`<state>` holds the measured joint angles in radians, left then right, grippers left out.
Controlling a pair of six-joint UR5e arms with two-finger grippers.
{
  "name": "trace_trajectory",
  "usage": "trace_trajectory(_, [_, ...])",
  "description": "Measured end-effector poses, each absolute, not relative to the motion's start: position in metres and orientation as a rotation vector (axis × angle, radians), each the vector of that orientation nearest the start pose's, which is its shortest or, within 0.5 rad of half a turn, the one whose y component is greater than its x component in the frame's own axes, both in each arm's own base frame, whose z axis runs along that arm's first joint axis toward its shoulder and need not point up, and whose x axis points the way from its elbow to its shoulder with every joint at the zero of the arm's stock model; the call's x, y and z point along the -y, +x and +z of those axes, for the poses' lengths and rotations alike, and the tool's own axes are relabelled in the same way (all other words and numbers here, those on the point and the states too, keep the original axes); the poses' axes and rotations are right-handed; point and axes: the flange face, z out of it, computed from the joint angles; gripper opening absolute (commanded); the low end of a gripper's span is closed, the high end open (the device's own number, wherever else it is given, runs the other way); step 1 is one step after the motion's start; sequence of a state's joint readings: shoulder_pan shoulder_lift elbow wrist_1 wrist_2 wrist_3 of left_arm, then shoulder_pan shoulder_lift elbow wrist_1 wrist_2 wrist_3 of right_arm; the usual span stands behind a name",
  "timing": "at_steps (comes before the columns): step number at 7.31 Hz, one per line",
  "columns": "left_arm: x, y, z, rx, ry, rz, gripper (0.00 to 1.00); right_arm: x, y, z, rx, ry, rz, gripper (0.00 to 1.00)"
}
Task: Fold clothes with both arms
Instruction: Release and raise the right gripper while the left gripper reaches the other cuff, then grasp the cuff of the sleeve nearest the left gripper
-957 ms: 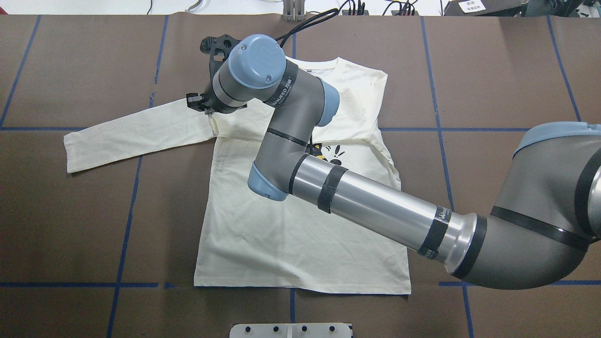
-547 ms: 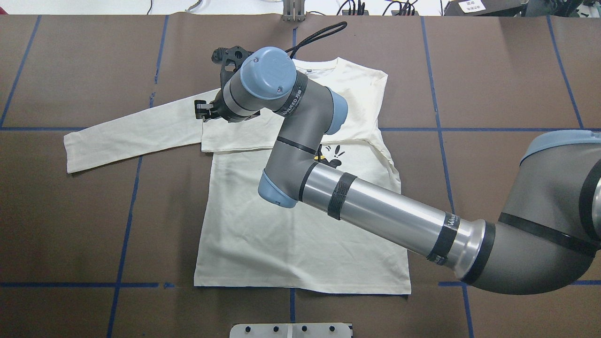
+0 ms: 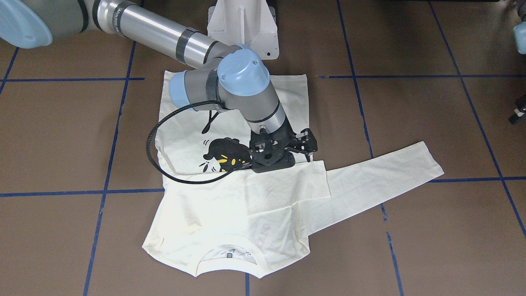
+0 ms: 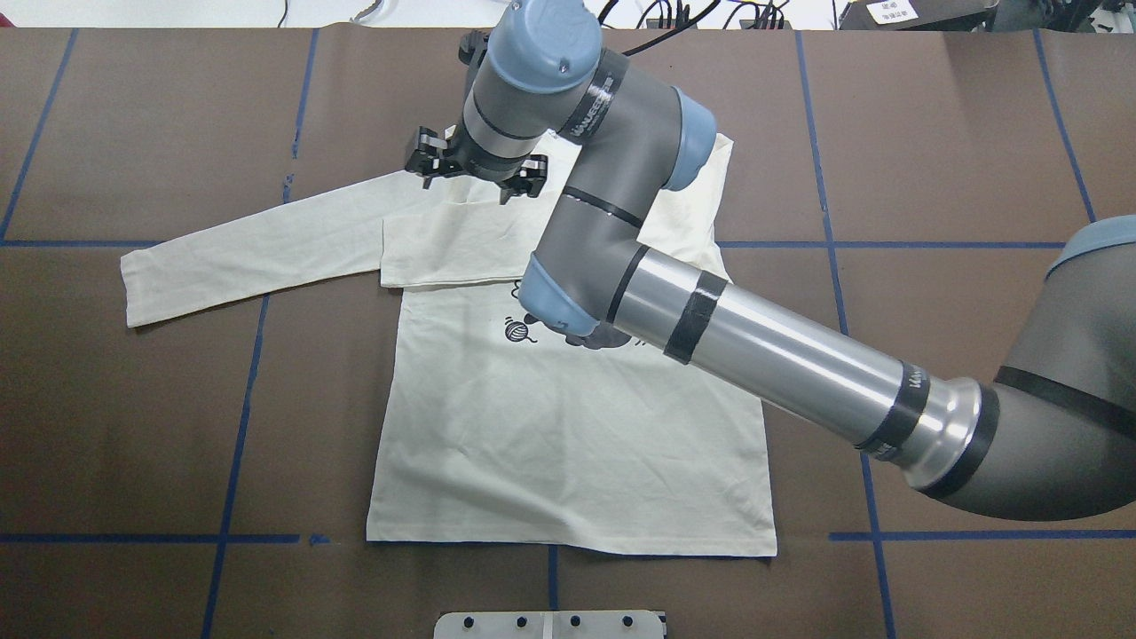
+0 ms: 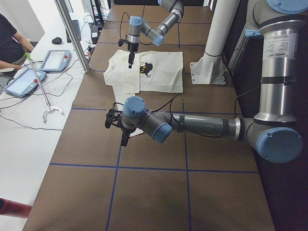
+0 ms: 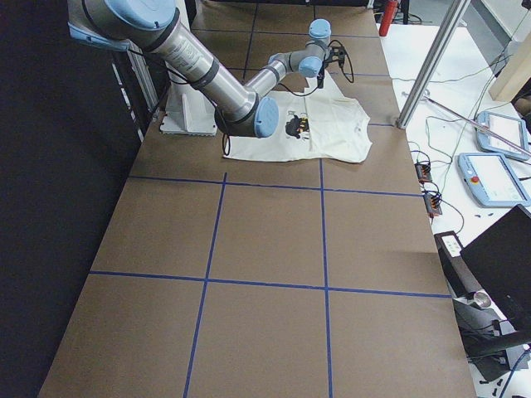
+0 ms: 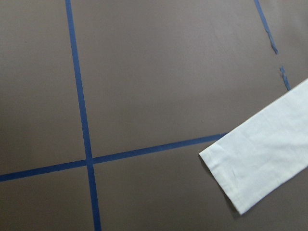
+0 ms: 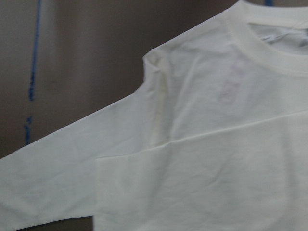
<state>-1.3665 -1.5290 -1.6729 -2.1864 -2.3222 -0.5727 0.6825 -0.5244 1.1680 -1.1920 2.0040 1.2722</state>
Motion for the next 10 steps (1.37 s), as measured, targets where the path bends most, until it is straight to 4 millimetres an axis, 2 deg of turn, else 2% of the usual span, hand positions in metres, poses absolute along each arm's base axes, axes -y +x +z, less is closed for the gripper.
trace_trajectory(1, [0.498,0.076,0.551,-0.898,0.333,-0.168,1.00,0.597,-0.537,0.144,0.967,0.112,0.125,1.00])
trace_trajectory(2, [0.490,0.125,0.546,-0.885,0.331,-0.248,1.00,0.612,-0.498,0.190,0.873,0.107,0.106,1.00])
trace_trajectory(3, [0.480,0.173,0.544,-0.864,0.327,-0.319,1.00,0.622,-0.458,0.227,0.804,0.104,0.081,1.00])
trace_trajectory(4, [0.471,0.209,0.548,-0.835,0.324,-0.366,1.00,0.623,-0.415,0.257,0.763,0.102,0.055,1.00])
trace_trajectory(5, [0.469,0.231,0.560,-0.805,0.318,-0.388,1.00,0.620,-0.379,0.278,0.753,0.096,0.036,1.00])
trace_trajectory(6, [0.476,0.245,0.578,-0.772,0.308,-0.402,1.00,0.616,-0.355,0.294,0.758,0.085,0.031,1.00])
trace_trajectory(8, [0.489,0.260,0.601,-0.738,0.291,-0.413,1.00,0.611,-0.339,0.303,0.771,0.078,0.027,1.00])
trace_trajectory(10, [0.492,0.264,0.603,-0.736,0.289,-0.413,1.00,0.609,-0.338,0.305,0.785,0.063,0.022,1.00])
